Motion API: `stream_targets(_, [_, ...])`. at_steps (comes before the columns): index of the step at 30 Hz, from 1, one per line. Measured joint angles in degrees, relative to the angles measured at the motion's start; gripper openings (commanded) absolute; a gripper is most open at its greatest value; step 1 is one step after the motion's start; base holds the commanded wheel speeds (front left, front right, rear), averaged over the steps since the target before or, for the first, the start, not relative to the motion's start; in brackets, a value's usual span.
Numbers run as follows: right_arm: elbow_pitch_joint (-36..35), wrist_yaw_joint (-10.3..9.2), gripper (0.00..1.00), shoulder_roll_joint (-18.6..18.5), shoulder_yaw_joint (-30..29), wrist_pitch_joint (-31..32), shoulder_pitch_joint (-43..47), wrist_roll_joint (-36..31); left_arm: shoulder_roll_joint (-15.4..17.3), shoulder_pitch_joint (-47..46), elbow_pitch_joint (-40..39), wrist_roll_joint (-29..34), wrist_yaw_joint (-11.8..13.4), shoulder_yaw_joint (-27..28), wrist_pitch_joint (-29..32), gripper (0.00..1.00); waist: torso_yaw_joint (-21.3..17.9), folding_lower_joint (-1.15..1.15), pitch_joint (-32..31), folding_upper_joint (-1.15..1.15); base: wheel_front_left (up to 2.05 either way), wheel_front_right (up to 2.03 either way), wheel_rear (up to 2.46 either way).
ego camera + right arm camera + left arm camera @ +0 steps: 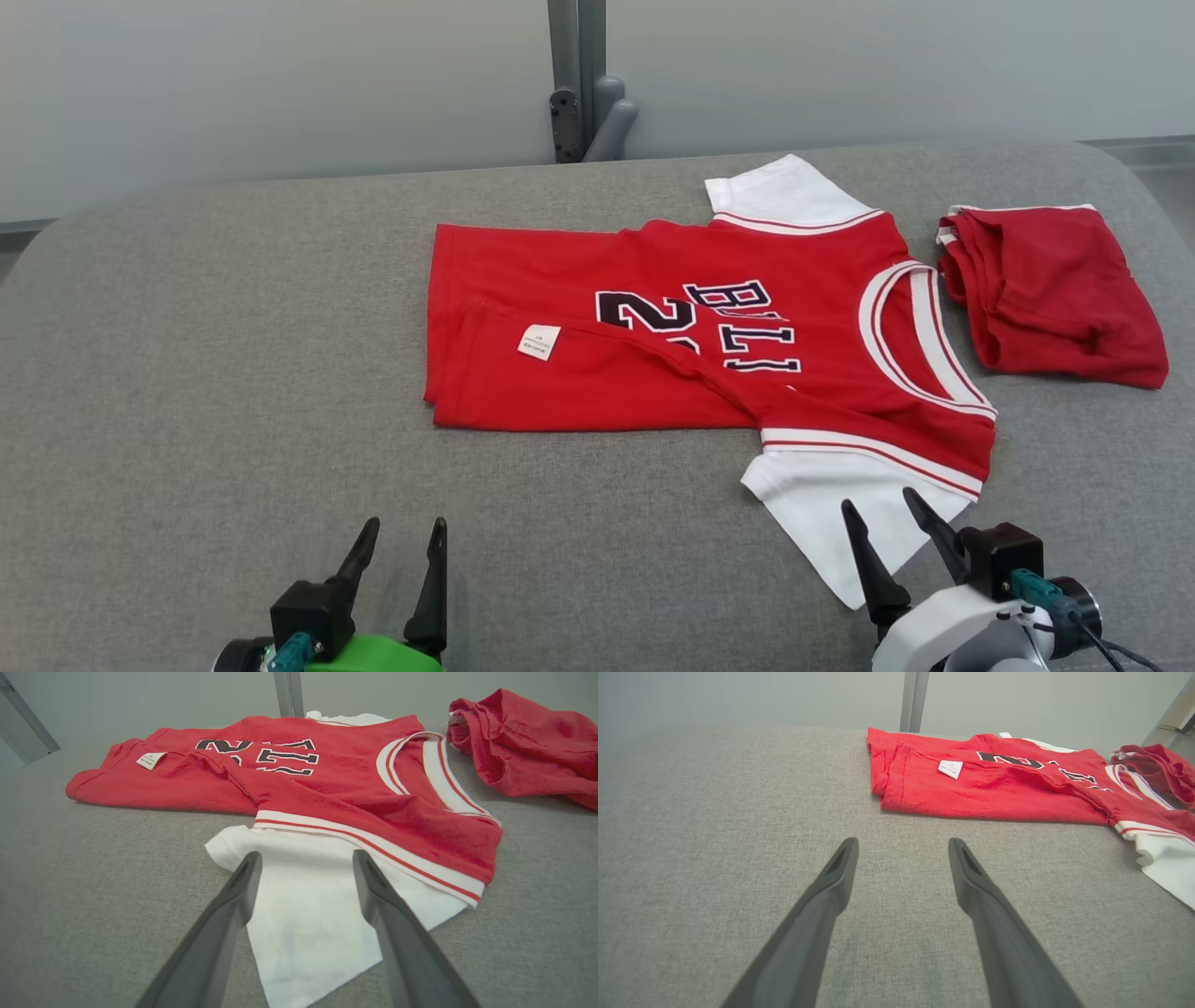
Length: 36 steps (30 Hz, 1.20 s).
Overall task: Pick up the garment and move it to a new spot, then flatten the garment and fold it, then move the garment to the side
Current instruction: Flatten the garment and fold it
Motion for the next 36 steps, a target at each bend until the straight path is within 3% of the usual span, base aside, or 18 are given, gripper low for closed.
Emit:
stream_targets(17, [-5.83,0.00,1.00,0.56,-0.81,0.00,-5.13,-0.63,0.40,-17.11,4.33,5.10,-1.16,2.97,0.00,1.00,-8.54,0.00,5.77,0.00,0.00,0.00,0.00])
stream_targets(24, [-6.34,0.00,1.00,1.11,-1.25,0.00,-6.37,-0.12,2.74,-25.33,12.82,6.22,-1.57,5.24,0.00,1.00,-13.21,0.00,9.99,0.00,0.00,0.00,0.00])
stream_targets(36, [-7.12,0.00,1.00,2.34,-2.42,0.00,-7.39,0.27,6.48,-33.40,25.02,5.79,0.53,10.63,0.00,1.00,-18.28,0.00,16.05,0.00,0.00,0.00,0.00])
